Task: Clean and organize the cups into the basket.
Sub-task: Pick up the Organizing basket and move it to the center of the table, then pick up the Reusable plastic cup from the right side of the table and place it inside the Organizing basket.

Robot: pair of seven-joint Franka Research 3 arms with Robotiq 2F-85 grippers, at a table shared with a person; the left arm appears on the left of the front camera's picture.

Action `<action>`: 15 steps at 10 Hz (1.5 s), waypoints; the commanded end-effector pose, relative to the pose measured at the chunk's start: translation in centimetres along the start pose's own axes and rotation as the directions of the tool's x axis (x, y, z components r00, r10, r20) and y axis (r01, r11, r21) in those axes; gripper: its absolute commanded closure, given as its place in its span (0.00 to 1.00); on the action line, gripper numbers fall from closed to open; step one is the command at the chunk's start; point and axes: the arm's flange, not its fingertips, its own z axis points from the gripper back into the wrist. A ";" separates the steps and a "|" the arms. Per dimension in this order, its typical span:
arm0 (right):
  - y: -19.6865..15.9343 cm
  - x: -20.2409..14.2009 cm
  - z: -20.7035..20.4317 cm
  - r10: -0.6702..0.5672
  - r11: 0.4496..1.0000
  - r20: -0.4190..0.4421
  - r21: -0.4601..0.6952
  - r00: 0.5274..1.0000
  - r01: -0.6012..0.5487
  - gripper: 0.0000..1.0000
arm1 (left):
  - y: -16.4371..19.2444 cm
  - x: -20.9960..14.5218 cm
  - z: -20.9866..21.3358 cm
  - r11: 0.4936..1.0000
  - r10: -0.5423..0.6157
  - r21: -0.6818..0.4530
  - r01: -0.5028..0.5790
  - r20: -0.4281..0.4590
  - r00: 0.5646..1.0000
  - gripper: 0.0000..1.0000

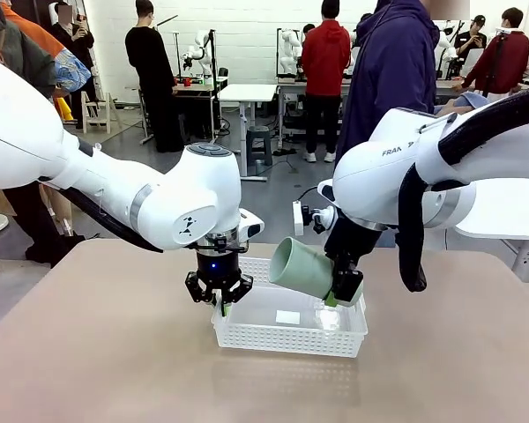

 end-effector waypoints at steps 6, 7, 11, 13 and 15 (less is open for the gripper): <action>-0.1 0.5 -1.9 0.021 1.000 -0.039 0.013 0.999 -0.021 0.20 | 0.1 -0.2 0.2 1.000 -0.003 0.001 0.003 0.006 1.000 1.00; -0.4 0.5 -2.7 0.017 1.000 -0.062 0.015 0.998 -0.016 0.20 | 0.1 -0.2 0.2 1.000 -0.003 0.001 0.003 0.006 1.000 1.00; -1.5 -0.2 -5.4 -0.007 0.999 -0.122 0.049 0.992 0.013 0.20 | 0.1 -0.2 0.2 1.000 -0.003 0.001 0.003 0.006 1.000 1.00; -2.3 -0.5 -6.6 -0.014 0.998 -0.119 0.066 0.993 0.022 0.20 | 0.1 -0.2 0.2 1.000 -0.003 0.001 0.003 0.006 1.000 1.00; -2.9 -0.4 -7.5 -0.016 0.996 -0.126 0.082 0.992 0.026 0.20 | 0.1 -0.2 0.2 1.000 -0.003 0.001 0.003 0.006 1.000 1.00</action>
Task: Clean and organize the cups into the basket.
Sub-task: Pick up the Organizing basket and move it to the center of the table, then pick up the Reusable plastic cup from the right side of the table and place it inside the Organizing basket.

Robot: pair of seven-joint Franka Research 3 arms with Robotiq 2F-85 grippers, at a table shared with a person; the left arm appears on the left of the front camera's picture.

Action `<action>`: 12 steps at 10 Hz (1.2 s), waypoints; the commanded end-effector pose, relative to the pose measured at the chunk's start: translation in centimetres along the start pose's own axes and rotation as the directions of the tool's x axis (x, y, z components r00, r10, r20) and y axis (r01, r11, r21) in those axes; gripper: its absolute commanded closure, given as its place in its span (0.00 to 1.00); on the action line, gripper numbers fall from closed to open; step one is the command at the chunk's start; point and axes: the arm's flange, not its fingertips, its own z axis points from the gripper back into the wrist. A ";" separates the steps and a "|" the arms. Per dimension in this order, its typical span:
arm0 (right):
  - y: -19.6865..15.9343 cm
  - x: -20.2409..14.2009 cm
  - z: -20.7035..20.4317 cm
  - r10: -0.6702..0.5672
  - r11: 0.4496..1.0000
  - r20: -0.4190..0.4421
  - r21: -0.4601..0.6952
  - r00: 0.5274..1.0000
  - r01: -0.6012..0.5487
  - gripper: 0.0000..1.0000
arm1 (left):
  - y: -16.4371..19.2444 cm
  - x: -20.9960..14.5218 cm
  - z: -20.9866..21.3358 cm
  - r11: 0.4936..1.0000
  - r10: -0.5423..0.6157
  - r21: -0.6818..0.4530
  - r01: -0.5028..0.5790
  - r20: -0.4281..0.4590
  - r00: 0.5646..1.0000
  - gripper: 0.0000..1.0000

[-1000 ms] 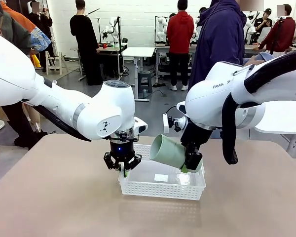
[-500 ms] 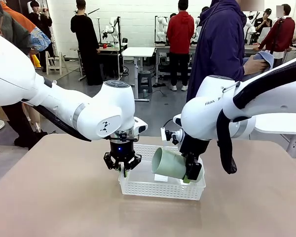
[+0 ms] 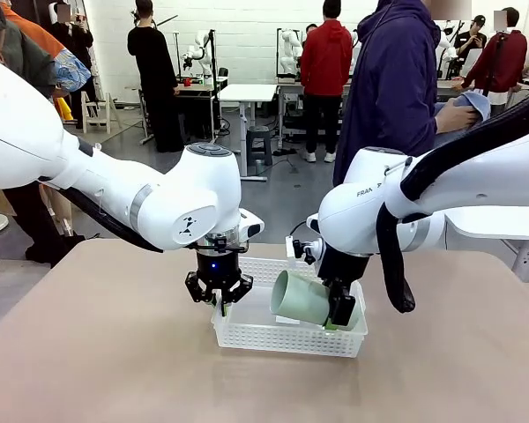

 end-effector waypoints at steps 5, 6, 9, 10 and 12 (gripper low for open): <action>-1.2 0.6 -0.7 -0.028 0.999 -0.047 0.027 0.998 0.029 0.00 | 0.1 -0.2 0.2 1.000 -0.003 0.001 0.003 0.005 1.000 1.00; -1.2 0.5 -0.7 -0.028 0.999 -0.045 0.027 0.999 0.029 0.00 | 0.1 -0.2 0.2 1.000 -0.003 0.001 0.003 0.005 1.000 1.00; 0.5 -0.8 2.9 0.005 1.000 0.073 -0.031 0.997 -0.002 0.00 | 0.1 -0.2 0.2 1.000 -0.003 0.001 0.003 0.005 1.000 1.00; 1.4 -3.3 6.9 0.000 0.996 0.194 -0.089 0.981 0.017 0.00 | 0.1 -0.2 0.2 1.000 -0.003 0.001 0.003 0.005 1.000 1.00; 2.9 -9.9 12.8 -0.018 0.987 0.397 -0.138 0.918 0.079 0.00 | 0.1 -0.2 0.2 1.000 -0.003 0.001 0.003 0.005 1.000 1.00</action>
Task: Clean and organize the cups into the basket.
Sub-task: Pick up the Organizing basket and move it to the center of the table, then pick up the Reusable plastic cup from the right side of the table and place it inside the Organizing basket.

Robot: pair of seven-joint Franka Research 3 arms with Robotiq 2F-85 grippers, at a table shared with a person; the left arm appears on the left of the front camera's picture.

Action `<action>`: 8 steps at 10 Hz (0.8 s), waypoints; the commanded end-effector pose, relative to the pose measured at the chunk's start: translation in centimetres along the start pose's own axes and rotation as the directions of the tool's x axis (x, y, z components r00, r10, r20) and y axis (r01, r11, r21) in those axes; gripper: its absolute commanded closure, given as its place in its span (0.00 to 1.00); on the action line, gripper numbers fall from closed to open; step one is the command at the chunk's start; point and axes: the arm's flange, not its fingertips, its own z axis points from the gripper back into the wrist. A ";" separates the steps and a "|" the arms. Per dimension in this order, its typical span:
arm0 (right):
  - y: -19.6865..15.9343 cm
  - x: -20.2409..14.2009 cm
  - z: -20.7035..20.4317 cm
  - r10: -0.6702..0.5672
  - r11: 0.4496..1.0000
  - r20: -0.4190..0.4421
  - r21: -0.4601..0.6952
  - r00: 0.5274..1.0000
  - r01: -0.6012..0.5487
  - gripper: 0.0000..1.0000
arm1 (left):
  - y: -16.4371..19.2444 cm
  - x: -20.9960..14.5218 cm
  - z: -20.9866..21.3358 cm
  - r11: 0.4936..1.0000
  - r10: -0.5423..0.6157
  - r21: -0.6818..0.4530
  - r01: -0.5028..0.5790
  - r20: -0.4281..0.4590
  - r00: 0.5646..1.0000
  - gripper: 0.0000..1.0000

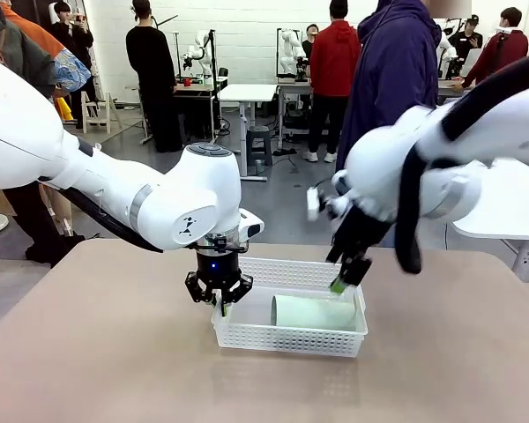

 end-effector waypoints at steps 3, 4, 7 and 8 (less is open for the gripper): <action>1.8 -14.9 11.8 -0.049 0.998 0.386 -0.025 0.921 0.064 0.00 | 0.1 -0.3 0.2 1.000 -0.004 0.001 0.004 0.006 1.000 1.00; 1.3 -19.4 13.2 -0.074 0.995 0.457 -0.028 0.886 0.097 0.00 | 0.1 -0.3 0.2 1.000 -0.004 0.001 0.004 0.006 1.000 1.00; 0.0 -30.0 14.1 -0.086 0.994 0.581 0.001 0.809 0.105 0.00 | 0.1 -0.3 0.2 1.000 -0.004 0.001 0.004 0.006 1.000 1.00; -0.2 -33.1 14.4 -0.116 0.991 0.628 0.018 0.769 0.135 0.00 | 0.1 -0.3 0.2 1.000 -0.004 0.001 0.004 0.006 1.000 1.00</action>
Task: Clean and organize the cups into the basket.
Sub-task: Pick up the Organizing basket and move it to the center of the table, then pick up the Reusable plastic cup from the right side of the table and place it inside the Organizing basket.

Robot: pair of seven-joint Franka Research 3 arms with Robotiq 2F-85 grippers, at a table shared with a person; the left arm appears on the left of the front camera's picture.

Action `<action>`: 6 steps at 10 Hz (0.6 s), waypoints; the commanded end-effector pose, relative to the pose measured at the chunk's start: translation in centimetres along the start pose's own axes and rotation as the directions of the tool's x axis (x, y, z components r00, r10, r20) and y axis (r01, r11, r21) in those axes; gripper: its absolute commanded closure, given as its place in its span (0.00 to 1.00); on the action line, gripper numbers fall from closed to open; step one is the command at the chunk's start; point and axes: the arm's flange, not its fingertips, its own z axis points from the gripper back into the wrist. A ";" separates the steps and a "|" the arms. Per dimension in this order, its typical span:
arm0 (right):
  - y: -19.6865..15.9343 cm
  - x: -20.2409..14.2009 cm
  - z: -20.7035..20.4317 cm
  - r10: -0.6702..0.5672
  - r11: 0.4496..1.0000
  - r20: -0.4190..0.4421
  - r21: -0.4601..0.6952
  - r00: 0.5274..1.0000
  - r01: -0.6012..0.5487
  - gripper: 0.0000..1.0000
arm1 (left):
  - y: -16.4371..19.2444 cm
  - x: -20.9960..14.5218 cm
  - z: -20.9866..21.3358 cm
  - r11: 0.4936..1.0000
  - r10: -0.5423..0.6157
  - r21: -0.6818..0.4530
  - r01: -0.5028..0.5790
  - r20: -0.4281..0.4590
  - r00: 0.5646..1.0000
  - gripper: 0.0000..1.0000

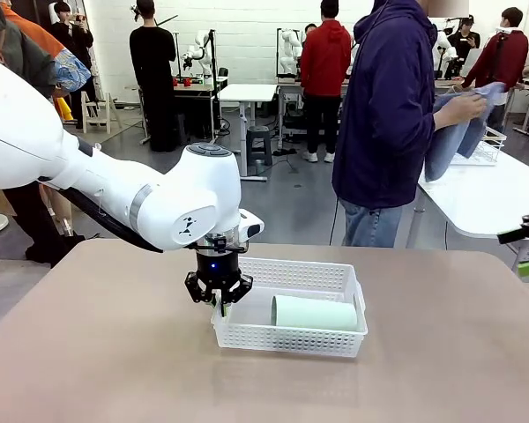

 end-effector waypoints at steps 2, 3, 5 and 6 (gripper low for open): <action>-3.4 -3.9 3.1 -0.086 0.996 0.172 -0.021 0.981 0.091 0.00 | 0.1 -0.2 0.2 1.000 -0.004 0.001 0.004 0.006 1.000 1.00; -3.7 -5.0 3.7 -0.117 0.992 0.194 -0.029 0.974 0.125 0.00 | 0.1 -0.2 0.2 1.000 -0.004 0.001 0.004 0.006 1.000 1.00; -2.5 -5.1 3.3 -0.099 0.994 0.148 -0.020 0.984 0.103 0.00 | 0.1 -0.2 0.2 1.000 -0.004 0.001 0.004 0.006 1.000 1.00; -2.5 -5.1 3.3 -0.099 0.994 0.148 -0.020 0.984 0.103 0.00 | 0.1 -0.2 0.2 1.000 -0.004 0.001 0.004 0.006 1.000 1.00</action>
